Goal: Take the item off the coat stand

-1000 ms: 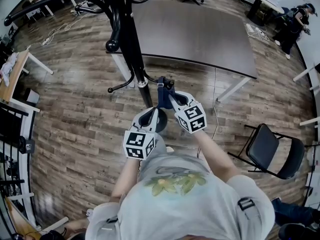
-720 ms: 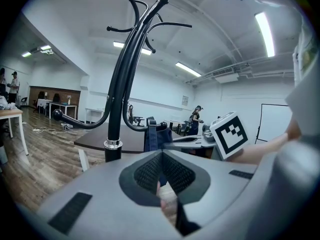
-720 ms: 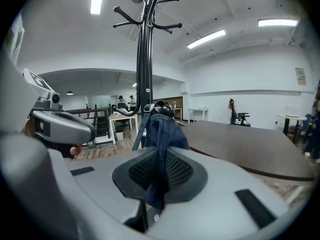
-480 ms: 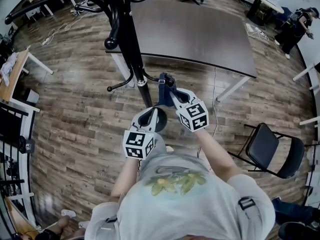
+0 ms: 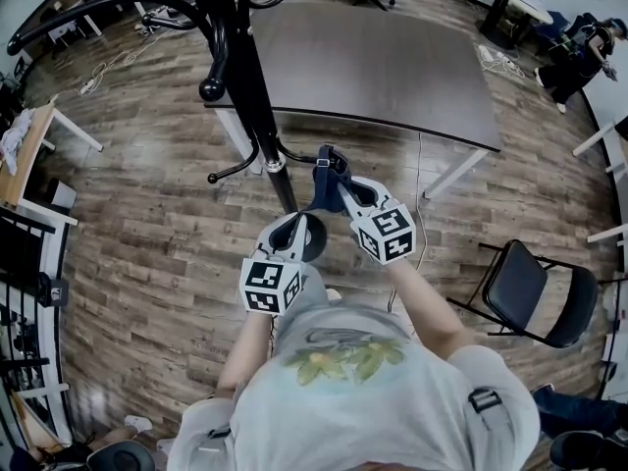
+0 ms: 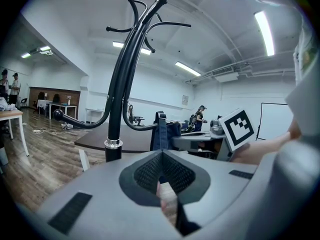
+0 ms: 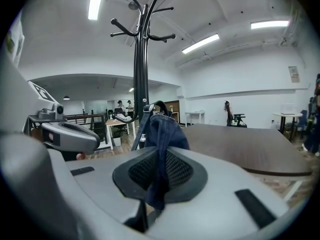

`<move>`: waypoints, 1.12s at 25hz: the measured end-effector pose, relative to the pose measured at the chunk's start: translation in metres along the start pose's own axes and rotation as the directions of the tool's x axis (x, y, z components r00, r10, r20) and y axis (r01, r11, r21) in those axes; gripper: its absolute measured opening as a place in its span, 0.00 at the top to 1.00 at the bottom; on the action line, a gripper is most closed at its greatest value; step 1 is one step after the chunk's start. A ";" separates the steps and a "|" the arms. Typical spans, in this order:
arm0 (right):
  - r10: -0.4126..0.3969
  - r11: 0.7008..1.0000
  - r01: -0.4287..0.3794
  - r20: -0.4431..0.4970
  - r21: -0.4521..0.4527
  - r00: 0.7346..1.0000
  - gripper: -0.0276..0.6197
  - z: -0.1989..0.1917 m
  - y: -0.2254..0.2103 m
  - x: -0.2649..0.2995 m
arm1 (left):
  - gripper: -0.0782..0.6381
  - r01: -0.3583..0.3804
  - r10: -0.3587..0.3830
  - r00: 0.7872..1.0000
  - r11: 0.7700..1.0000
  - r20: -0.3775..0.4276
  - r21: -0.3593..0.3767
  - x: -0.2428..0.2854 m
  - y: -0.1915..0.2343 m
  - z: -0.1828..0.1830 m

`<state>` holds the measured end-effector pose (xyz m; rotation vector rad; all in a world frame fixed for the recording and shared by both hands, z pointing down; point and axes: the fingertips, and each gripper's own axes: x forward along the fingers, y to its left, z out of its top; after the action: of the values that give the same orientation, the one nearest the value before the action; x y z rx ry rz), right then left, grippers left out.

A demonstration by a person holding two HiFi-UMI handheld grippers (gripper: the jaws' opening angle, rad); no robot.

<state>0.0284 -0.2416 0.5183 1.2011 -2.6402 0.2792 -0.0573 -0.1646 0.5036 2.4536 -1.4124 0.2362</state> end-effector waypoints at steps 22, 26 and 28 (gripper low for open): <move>-0.039 0.999 0.037 0.070 0.027 0.997 0.91 0.008 -0.016 -0.051 | 0.87 0.024 -0.024 1.000 1.000 0.004 0.012 0.003 -0.016 0.002; -0.047 0.998 0.045 0.079 0.033 0.996 0.91 0.007 -0.017 -0.061 | 0.87 0.031 -0.031 1.000 0.999 0.002 0.016 0.005 -0.020 0.003; -0.051 0.998 0.049 0.082 0.033 0.995 0.91 0.007 -0.018 -0.066 | 0.87 0.036 -0.036 0.999 0.999 -0.001 0.018 0.006 -0.022 0.003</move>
<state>0.0837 -0.2079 0.4944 1.3138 -2.6807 0.2683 -0.0352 -0.1602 0.4989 2.4907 -1.3708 0.2432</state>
